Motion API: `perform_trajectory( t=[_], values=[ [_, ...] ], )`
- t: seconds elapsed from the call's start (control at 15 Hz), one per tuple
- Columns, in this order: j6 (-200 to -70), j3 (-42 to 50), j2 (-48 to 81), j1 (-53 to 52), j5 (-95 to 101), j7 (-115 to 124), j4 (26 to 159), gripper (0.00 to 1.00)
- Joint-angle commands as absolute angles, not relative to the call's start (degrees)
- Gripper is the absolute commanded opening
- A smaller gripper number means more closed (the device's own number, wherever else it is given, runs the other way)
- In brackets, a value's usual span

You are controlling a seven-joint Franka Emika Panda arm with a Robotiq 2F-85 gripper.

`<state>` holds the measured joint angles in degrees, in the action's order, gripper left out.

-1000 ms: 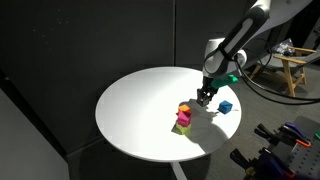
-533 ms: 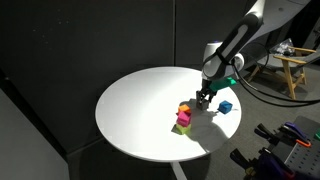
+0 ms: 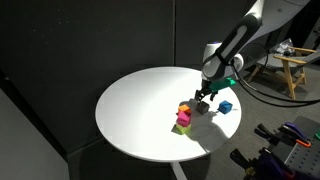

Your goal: Put the grey block on the table

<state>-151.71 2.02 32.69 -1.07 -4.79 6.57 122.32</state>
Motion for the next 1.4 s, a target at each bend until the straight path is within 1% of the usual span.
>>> perform_trajectory(
  t=[0.0,0.67,1.33],
  values=[
    [-148.66,1.34,29.95,-0.82,-4.88,6.66,123.15,1.00],
    [-140.24,0.36,22.26,-5.32,-2.85,8.58,123.07,1.00],
    [-133.29,-4.59,13.22,-8.36,-1.31,6.12,124.53,1.00]
  ],
)
